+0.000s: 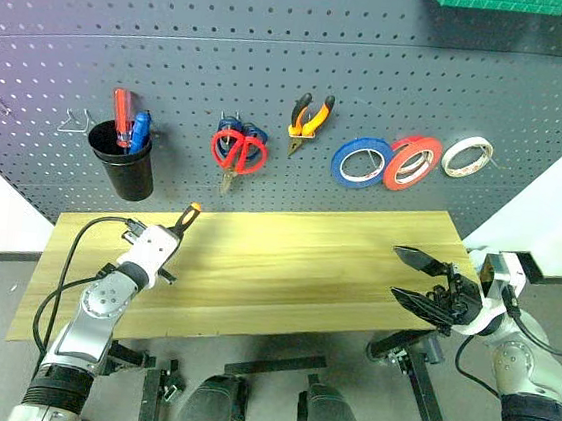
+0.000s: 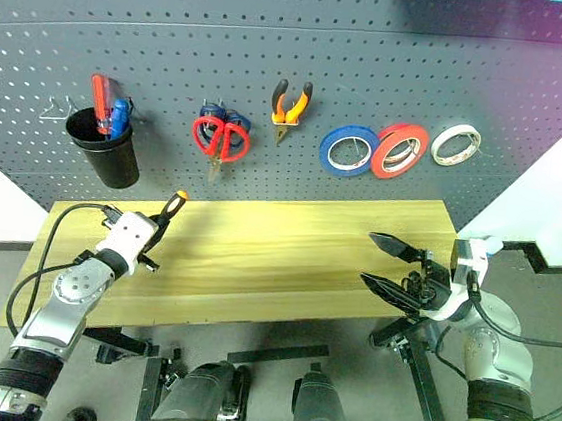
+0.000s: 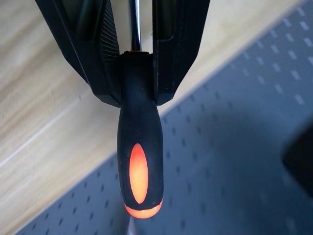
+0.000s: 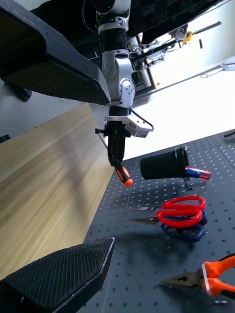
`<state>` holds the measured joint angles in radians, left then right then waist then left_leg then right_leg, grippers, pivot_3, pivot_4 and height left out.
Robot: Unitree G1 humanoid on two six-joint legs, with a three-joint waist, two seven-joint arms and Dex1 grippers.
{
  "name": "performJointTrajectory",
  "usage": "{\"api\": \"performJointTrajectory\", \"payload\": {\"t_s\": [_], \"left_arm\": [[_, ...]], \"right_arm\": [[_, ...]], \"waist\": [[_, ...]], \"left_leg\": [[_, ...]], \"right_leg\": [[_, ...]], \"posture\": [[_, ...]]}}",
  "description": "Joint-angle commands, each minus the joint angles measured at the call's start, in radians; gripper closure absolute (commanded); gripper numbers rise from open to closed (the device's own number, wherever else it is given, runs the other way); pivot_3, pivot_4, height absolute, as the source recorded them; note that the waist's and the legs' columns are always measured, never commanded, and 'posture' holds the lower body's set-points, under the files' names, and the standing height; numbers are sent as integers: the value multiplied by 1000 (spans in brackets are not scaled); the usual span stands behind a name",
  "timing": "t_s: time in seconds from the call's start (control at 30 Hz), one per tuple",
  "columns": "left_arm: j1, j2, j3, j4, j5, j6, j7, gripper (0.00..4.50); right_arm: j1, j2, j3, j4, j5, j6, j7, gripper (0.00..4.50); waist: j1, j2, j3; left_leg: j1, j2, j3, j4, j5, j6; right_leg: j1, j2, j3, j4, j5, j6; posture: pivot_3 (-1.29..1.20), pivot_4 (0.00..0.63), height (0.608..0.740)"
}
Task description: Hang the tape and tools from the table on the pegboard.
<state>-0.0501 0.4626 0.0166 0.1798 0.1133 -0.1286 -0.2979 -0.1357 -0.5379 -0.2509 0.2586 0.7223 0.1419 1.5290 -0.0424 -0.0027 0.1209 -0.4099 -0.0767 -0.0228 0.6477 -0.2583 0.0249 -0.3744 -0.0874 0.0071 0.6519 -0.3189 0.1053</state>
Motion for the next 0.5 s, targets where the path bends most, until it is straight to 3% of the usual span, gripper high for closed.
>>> {"api": "performJointTrajectory", "payload": {"t_s": [0.03,0.27,0.5], "left_arm": [[-11,29,4,-53,24,-108,5,3966],[-28,34,42,-155,53,-188,55,3966],[-110,14,94,-249,-8,-126,76,3966]], "right_arm": [[-18,4,-20,-55,29,13,-12,0],[-42,-1,-18,-70,24,29,-42,0],[-78,5,3,-133,26,79,-101,0]], "waist": [[0,1,-8],[0,6,-36],[1,8,-57]], "left_leg": [[0,0,0,0,0,0],[0,0,0,0,0,0],[1,0,0,1,0,0]], "right_leg": [[0,0,0,0,0,0],[0,0,0,0,0,0],[0,0,0,2,0,0]], "posture": [[-127,34,723],[-113,13,723],[-96,0,723]]}}
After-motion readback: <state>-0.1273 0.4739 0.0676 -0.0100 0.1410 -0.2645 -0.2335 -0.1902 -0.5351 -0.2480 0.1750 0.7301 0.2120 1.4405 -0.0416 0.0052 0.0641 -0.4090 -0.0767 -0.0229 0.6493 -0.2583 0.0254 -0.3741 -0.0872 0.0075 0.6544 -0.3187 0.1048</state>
